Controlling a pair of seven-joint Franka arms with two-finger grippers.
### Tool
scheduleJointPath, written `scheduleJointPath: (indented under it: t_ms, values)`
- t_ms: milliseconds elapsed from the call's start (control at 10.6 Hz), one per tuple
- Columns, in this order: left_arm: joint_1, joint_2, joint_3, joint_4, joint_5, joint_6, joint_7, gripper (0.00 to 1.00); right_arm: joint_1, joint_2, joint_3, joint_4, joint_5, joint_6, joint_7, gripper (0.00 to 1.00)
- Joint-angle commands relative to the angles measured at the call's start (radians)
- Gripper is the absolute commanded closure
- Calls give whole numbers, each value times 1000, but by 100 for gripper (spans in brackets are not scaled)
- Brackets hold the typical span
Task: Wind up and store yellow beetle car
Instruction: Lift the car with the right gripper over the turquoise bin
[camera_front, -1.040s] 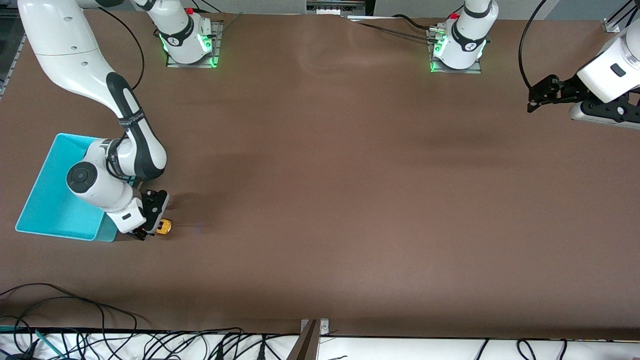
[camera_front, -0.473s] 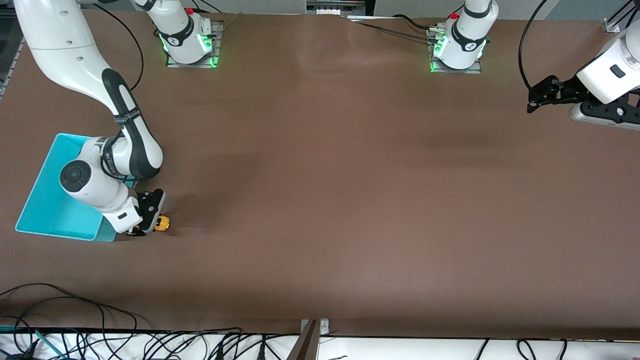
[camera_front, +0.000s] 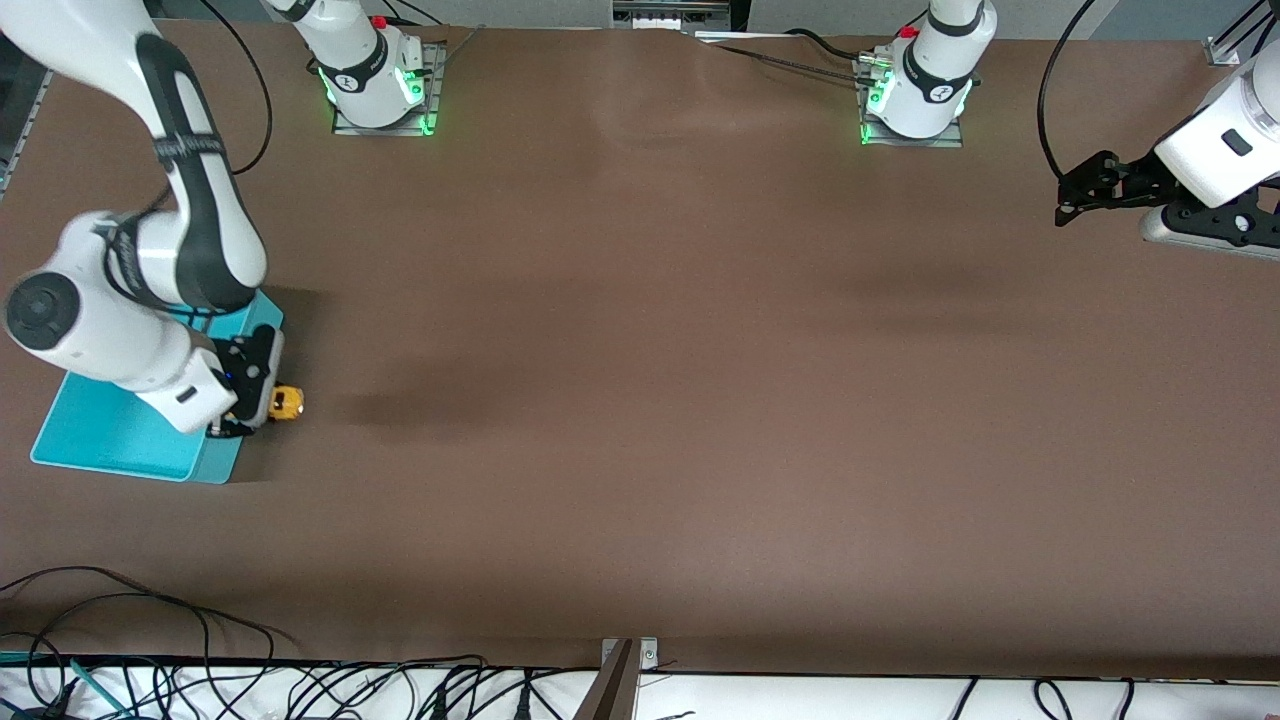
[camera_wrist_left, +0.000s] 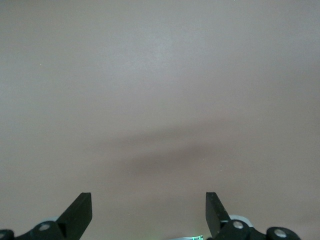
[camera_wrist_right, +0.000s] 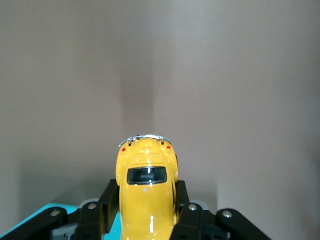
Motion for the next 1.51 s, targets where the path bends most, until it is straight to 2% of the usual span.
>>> scheduleJointPath:
  t_ms: [0, 284, 567, 756, 1040, 1418]
  values:
    - [9, 16, -6, 33, -26, -22, -11, 0, -57, -115, -7, -78, 2, -59, -212, 100]
    - [12, 20, -6, 33, -24, -22, -8, 0, -114, -202, -39, -202, -1, -48, -438, 100]
    - [10, 22, -6, 33, -24, -22, -11, 0, -184, -231, -39, -248, -29, -30, -634, 100]
    - [14, 22, -6, 33, -20, -22, -2, 0, -247, -256, -38, -294, -52, 51, -798, 100]
    - [14, 22, -6, 39, -12, -20, 1, 0, -325, -198, -38, -299, -52, 105, -949, 100]
    - [12, 22, -7, 42, -7, -26, -4, 0, -376, -49, -38, -298, -6, 228, -1127, 100]
